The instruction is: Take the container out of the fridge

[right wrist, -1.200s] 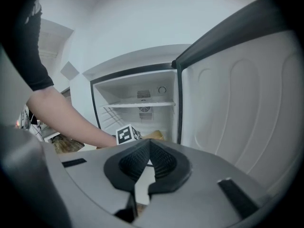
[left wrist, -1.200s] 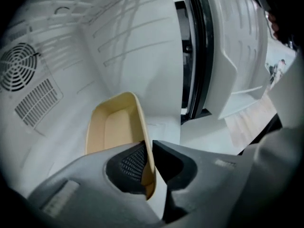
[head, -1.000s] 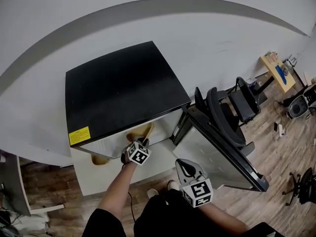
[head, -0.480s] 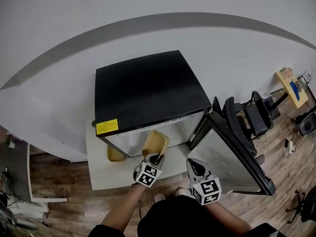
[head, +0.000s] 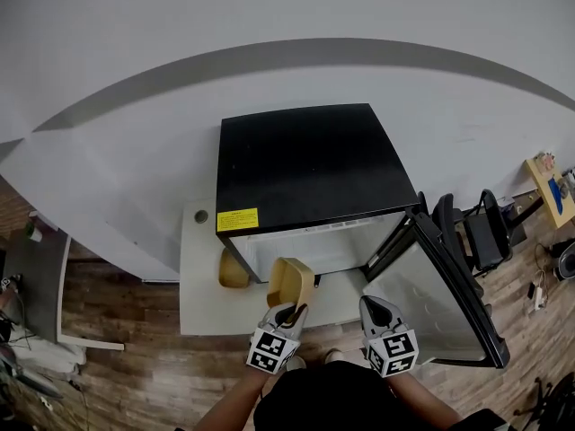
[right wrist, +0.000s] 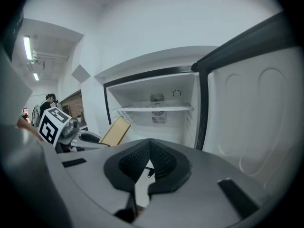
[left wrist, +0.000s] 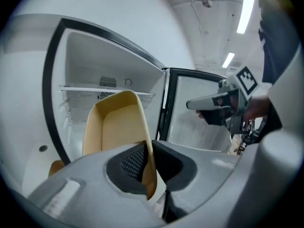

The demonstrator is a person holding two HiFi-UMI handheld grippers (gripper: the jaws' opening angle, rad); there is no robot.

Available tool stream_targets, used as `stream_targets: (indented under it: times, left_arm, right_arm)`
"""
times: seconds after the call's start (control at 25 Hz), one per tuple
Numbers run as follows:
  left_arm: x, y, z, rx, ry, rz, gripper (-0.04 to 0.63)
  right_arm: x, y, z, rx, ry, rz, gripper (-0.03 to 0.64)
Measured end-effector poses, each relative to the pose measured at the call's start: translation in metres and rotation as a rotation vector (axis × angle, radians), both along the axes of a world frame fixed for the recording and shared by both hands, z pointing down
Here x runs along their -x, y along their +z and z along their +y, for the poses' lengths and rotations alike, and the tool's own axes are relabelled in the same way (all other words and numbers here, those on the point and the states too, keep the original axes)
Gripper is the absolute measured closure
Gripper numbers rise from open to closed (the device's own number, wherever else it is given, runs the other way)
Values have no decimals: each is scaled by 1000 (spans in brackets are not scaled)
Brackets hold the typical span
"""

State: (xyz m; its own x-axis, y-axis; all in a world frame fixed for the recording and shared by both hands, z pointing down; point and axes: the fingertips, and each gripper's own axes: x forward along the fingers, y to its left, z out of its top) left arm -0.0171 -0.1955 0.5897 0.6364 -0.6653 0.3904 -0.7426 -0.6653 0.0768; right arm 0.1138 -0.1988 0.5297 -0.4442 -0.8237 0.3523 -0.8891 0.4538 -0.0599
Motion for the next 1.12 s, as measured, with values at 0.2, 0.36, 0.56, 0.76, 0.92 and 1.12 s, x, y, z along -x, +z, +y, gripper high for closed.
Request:
stream_targets:
  times: [0.2, 0.36, 0.56, 0.76, 0.92, 1.12]
  left_arm:
    - [22, -22, 17, 3, -109, 78, 560]
    - [39, -42, 32, -19, -181, 143, 560]
    - [68, -65, 44, -86, -279, 181, 560]
    - [108, -90, 51, -152, -384, 213, 560]
    - [140, -103, 53, -208, -453, 210, 561]
    - [169, -107, 52, -237, -495, 204, 561]
  right_arm:
    - [7, 0, 1, -1, -21, 9, 621]
    - [11, -6, 3, -16, -34, 18, 620]
    - [17, -7, 0, -29, -48, 31, 620]
    - [24, -22, -2, -73, -55, 30, 621]
    - [30, -33, -7, -113, -59, 23, 621]
    - [31, -42, -13, -150, -41, 37, 621]
